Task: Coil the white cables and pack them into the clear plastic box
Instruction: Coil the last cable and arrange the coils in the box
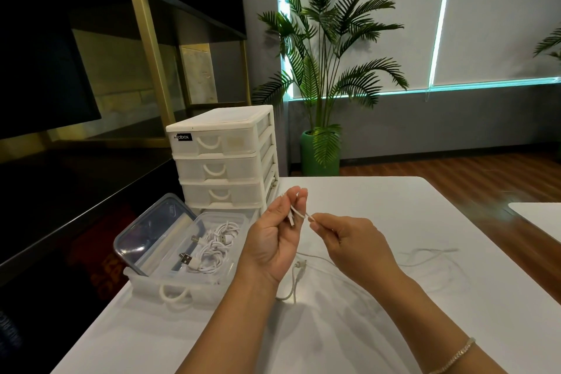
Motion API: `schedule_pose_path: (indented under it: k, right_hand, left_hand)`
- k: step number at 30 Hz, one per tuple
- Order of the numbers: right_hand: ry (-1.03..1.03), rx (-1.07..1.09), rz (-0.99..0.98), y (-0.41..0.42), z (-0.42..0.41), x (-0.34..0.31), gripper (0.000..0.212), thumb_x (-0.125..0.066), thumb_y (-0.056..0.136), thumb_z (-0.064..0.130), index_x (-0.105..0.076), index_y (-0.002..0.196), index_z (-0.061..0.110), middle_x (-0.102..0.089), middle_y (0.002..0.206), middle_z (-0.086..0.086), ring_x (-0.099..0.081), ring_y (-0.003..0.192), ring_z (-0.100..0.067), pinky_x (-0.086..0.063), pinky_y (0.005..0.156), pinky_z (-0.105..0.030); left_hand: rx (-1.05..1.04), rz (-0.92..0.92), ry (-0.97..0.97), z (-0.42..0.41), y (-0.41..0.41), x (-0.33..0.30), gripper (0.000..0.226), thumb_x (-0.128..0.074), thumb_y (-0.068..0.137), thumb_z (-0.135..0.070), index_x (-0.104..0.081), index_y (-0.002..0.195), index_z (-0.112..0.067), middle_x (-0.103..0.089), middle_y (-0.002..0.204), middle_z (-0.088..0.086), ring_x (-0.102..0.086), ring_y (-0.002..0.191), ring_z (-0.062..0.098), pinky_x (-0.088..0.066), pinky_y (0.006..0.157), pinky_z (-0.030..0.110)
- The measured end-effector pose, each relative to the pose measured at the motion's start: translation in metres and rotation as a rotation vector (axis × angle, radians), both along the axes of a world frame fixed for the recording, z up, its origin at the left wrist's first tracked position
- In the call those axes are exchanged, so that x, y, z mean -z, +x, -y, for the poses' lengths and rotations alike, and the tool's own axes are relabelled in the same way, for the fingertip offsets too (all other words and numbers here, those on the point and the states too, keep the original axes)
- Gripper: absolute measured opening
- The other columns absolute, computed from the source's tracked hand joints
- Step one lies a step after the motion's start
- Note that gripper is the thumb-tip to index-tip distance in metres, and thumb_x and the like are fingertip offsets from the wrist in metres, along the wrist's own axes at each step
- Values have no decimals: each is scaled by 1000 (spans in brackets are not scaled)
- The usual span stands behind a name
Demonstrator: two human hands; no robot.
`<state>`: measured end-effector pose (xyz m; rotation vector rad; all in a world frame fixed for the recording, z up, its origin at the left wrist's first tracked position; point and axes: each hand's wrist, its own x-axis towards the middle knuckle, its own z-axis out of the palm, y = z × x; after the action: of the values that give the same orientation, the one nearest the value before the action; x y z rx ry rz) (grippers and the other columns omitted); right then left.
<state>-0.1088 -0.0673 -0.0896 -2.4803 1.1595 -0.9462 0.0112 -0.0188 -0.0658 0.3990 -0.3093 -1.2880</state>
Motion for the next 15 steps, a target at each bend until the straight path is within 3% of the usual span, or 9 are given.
schedule_pose_path:
  k: [7,11,15]
  right_hand:
    - [-16,-29,-1,2,-2,-2,31,-47,94,41,-68,107,23,-72,90,4,-61,75,-14,-53,71,-28]
    - [-26,-56,-35,2,-3,0,31,-48,93,40,-69,109,23,-72,95,3,-63,80,-15,-54,75,-31]
    - [-51,-57,-45,1,-3,-1,30,-49,93,38,-69,109,22,-72,97,3,-63,80,-14,-53,75,-28]
  left_hand:
    - [-105,205,64,3,-1,4,18,-47,92,2,-62,101,1,-74,77,6,-72,73,13,-55,58,17]
    - [-182,415,116,6,-3,7,30,-49,92,-2,-56,121,0,-73,84,2,-71,76,11,-56,66,15]
    - [-210,560,137,7,-6,6,33,-47,94,-6,-51,126,-3,-68,92,2,-67,85,13,-54,76,18]
